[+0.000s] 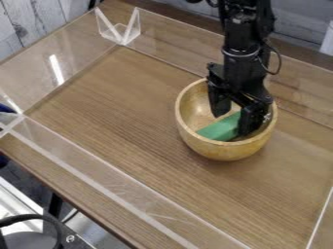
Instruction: Remove the green block from inside the brown bowl and put it on the table
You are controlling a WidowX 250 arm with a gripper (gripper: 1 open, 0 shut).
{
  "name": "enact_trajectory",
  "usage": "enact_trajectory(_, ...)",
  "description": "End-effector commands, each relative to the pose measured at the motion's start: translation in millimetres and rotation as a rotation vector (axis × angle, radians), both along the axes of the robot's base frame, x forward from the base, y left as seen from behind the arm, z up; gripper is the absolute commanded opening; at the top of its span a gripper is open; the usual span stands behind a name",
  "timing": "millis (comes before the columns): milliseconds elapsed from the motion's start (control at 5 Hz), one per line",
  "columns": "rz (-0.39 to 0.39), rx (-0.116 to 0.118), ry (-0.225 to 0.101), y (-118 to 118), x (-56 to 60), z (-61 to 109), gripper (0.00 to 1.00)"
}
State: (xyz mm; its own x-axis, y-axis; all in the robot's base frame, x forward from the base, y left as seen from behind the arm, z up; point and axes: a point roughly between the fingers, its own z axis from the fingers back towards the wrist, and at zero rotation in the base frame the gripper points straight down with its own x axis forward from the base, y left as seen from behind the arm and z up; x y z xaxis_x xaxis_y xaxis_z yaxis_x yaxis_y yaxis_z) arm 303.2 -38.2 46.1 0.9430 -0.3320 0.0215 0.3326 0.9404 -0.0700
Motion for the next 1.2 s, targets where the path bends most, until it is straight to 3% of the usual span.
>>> enact_trajectory(0, -0.002, -0.01, -0.079, 2.0, 7.9, 23.3, 1.0)
enact_trajectory(200, 0.0, -0.008, -0.068, 2.6, 9.7, 17.9, 0.0)
enact_trajectory(600, 0.003, -0.007, -0.069, 4.9, 9.0, 22.2, 0.0)
enact_trajectory(1000, 0.008, 0.0, -0.083, 9.4, 6.0, 38.2, 0.0)
